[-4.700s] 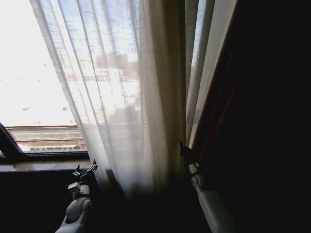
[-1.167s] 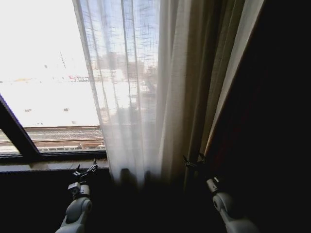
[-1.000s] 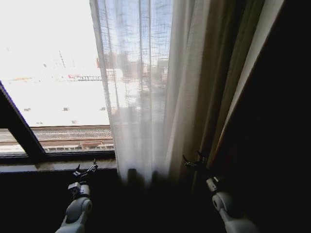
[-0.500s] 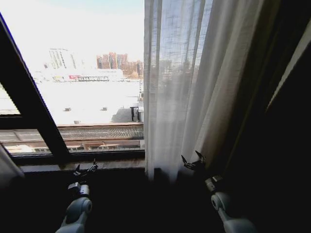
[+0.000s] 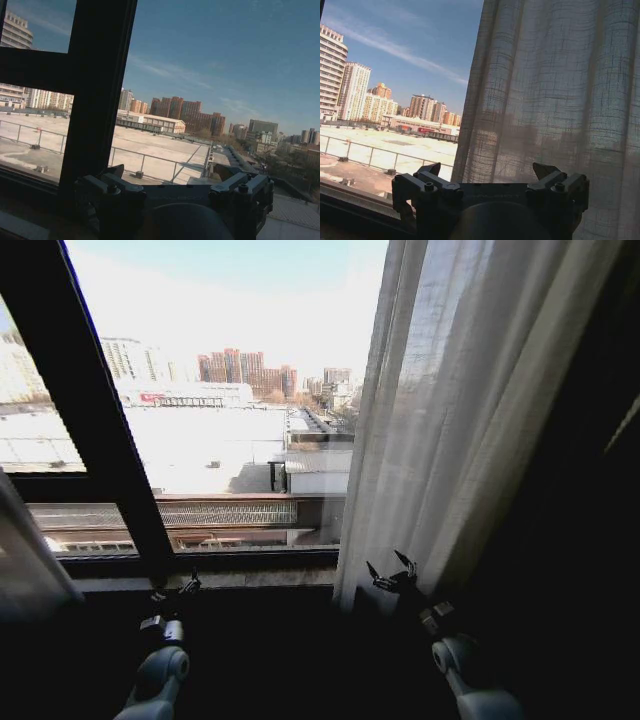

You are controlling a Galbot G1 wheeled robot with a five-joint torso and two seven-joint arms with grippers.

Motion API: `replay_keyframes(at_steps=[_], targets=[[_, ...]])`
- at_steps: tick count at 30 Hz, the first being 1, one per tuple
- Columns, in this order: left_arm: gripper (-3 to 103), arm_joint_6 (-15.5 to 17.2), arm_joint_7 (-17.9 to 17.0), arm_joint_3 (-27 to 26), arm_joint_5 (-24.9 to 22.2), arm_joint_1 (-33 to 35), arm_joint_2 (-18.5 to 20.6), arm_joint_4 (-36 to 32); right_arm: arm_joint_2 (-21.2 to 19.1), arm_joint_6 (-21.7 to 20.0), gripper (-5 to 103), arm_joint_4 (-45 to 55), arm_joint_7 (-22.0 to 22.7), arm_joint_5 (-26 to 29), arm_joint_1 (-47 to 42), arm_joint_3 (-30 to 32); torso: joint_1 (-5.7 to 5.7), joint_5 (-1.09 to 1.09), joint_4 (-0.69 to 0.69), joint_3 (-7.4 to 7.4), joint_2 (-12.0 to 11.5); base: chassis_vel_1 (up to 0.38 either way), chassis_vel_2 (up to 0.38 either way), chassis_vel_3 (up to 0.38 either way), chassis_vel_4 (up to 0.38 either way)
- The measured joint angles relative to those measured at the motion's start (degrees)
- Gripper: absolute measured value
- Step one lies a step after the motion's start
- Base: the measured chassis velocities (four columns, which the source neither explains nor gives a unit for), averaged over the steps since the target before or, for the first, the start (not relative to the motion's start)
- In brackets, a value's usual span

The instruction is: Open the curtains by pulling them apart, changing their state from closed to fully open.

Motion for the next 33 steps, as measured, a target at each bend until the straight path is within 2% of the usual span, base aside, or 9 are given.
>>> replay_keyframes(at_steps=[15, 19, 24, 27, 30, 33], targets=[[100, 0.0, 0.0, 0.0, 0.0, 0.0, 0.0, 0.0, 0.4, 2.2, 100, -0.3, 0.7, -0.5, 1.0, -0.7, 0.00, -0.11, 0.07, 0.00, 0.0, 0.071, 0.065, -0.070, -0.068], [100, 0.0, 0.0, 0.0, 0.0, 0.0, 0.0, 0.0, 0.8, 2.7, 100, -1.5, 2.6, -2.2, 2.1, -1.4, 0.00, -0.08, 0.04, 0.00, 0.0, 0.024, 0.041, -0.028, -0.042], [100, 0.0, 0.0, 0.0, 0.0, 0.0, 0.0, 0.0, 1.5, 3.5, 100, -2.1, 5.3, -1.8, 2.4, -2.6, 0.00, -0.04, 0.02, 0.00, 0.0, 0.000, 0.000, 0.000, 0.000], [100, 0.0, 0.0, 0.0, 0.0, 0.0, 0.0, 0.0, 1.6, 2.7, 100, -1.9, 4.1, -1.4, 2.4, -2.6, 0.00, -0.06, 0.02, 0.00, 0.0, 0.000, 0.000, 0.000, 0.000], [100, 0.0, 0.0, 0.0, 0.0, 0.0, 0.0, 0.0, 1.7, 2.1, 100, -1.6, -0.9, -0.7, 2.1, -1.9, 0.00, -0.09, 0.05, 0.00, 0.0, 0.000, 0.000, 0.000, 0.000], [100, 0.0, 0.0, 0.0, 0.0, 0.0, 0.0, 0.0, 1.7, 1.8, 100, -1.4, -1.8, -0.3, 1.8, -1.9, 0.00, -0.09, 0.05, 0.00, 0.0, 0.000, 0.000, 0.000, 0.000]])
